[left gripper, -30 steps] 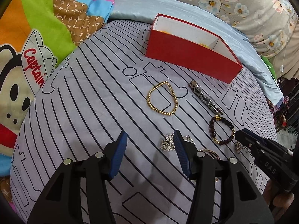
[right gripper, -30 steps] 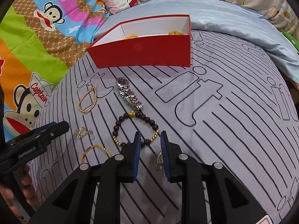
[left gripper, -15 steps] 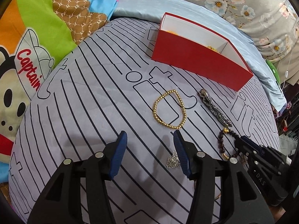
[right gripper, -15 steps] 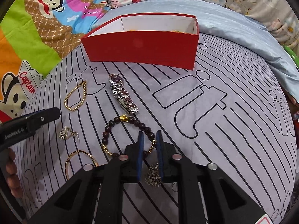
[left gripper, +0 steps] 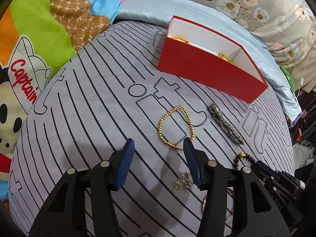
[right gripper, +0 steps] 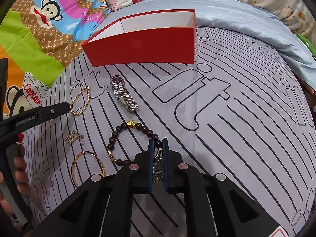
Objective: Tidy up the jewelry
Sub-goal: 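Lower the right gripper onto the dark bead bracelet with gold spacers and close, then grasp the gold bangle with the left gripper while the right gripper holds the dark bracelet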
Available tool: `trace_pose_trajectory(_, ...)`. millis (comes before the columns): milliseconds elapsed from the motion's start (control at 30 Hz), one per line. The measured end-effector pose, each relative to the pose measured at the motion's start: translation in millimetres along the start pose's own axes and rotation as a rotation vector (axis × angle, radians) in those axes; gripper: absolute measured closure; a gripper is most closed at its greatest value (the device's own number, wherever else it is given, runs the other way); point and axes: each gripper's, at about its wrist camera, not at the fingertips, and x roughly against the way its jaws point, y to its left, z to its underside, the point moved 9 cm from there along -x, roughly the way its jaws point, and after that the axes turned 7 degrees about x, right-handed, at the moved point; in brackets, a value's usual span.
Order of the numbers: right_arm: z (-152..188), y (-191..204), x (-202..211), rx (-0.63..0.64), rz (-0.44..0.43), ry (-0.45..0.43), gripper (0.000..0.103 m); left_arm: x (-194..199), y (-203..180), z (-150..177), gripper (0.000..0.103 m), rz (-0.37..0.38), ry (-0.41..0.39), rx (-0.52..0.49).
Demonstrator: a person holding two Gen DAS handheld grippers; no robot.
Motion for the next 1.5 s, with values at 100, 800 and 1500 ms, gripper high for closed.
trace_pose_trajectory(100, 3, -5, 3, -0.019, 0.007, -0.001, 0.096, 6, -10, 11, 0.054, 0.024, 0.017, -0.017)
trace_pose_trajectory(800, 17, -11, 32, -0.084, -0.002, -0.015, 0.096, 14, -71, 90, 0.037, 0.032, 0.08, -0.204)
trace_pose_trajectory(1500, 26, -5, 32, -0.09, -0.014, -0.003, 0.096, 9, -76, 92, 0.044, -0.051, 0.007, -0.301)
